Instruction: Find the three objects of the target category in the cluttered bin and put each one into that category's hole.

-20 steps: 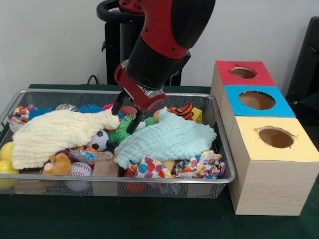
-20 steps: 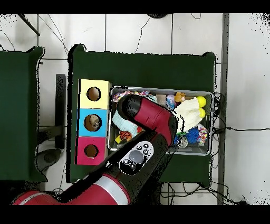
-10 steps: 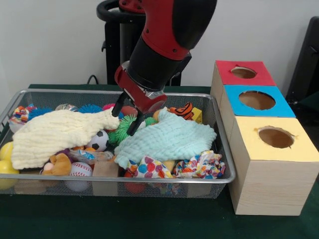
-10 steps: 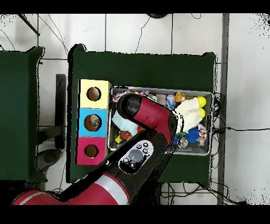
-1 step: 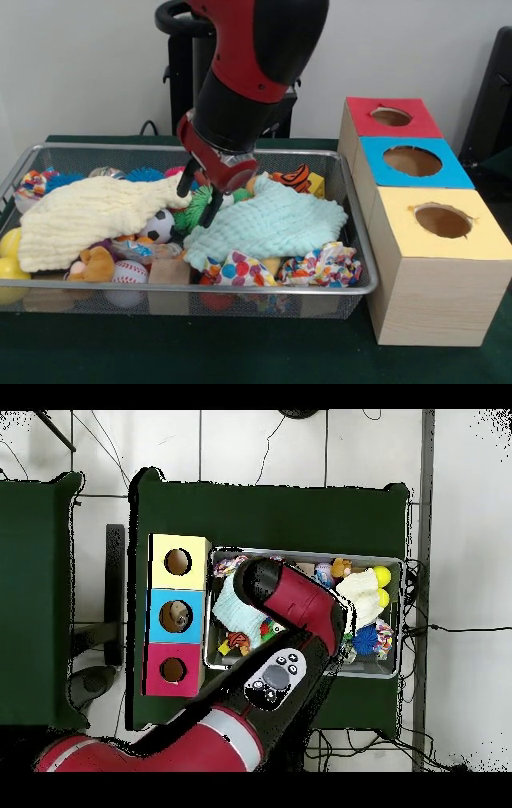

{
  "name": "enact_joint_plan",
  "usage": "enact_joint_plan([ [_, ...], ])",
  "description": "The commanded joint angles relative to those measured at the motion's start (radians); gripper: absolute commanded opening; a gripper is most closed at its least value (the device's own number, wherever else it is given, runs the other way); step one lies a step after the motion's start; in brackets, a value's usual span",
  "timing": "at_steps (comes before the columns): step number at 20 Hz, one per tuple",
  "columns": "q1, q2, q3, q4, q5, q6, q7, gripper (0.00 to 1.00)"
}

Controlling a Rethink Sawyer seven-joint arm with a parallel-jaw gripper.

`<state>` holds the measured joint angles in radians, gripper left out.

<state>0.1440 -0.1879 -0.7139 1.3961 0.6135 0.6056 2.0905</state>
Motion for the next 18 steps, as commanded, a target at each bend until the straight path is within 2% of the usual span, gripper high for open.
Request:
enact_joint_plan([
  [1,-0.087,0.049,0.250,0.069,0.113,-0.073,0.272,1.00],
  [5,-0.130,0.052,0.308,0.074,0.130,-0.126,0.212,1.00],
  [10,-0.159,0.057,0.337,0.056,0.115,-0.130,0.182,1.00],
  [18,-0.138,0.070,0.286,0.012,0.081,-0.074,0.215,1.00],
])
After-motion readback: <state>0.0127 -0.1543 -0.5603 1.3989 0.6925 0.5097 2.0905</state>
